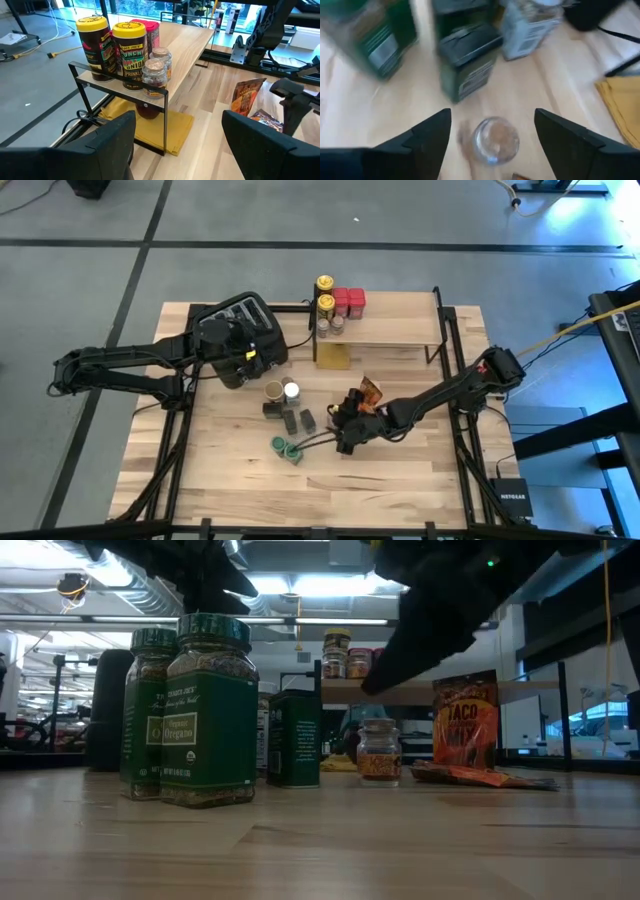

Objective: Shelf spices
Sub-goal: Put the brown seasoning bottle on the shelf

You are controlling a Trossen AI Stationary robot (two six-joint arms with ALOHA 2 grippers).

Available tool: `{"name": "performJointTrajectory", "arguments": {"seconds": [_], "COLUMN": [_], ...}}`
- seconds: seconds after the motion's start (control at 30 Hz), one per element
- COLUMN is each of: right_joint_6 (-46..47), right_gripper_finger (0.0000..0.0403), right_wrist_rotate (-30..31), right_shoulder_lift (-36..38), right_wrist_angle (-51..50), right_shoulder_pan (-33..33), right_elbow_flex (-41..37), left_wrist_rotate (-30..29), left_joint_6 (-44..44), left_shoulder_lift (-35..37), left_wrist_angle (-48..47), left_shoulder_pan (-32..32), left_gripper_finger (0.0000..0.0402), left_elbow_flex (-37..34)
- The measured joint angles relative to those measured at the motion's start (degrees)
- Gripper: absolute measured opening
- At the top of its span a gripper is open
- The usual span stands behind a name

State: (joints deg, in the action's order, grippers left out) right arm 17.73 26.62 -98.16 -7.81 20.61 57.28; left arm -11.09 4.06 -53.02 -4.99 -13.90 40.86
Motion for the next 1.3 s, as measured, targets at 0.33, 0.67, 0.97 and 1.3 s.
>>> {"name": "performJointTrajectory", "arguments": {"seconds": [0.33,0.67,0.97,1.3], "right_joint_6": [-13.8,-19.4,-21.0,-17.7], "right_gripper_finger": [0.0283,0.0246,0.0237,0.0237], "right_wrist_rotate": [-11.3,-27.0,-29.3,-30.4], "right_shoulder_lift": [-0.1,-0.2,-0.2,-0.2], "right_wrist_angle": [-6.2,3.6,15.1,17.9], "right_shoulder_pan": [-6.0,-12.4,-13.7,-9.1], "right_elbow_flex": [0.0,-6.5,-10.1,-10.1], "left_wrist_rotate": [0.0,0.0,0.0,0.0], "left_joint_6": [0.0,-0.3,-0.4,-0.4], "left_shoulder_lift": [0.0,0.0,0.0,0.0], "left_wrist_angle": [0.0,-0.1,0.0,0.0], "left_shoulder_pan": [0.0,0.0,0.0,0.0], "left_gripper_finger": [0.0290,0.0290,0.0290,0.0290], "left_elbow_flex": [0.0,0.0,0.0,0.0]}}
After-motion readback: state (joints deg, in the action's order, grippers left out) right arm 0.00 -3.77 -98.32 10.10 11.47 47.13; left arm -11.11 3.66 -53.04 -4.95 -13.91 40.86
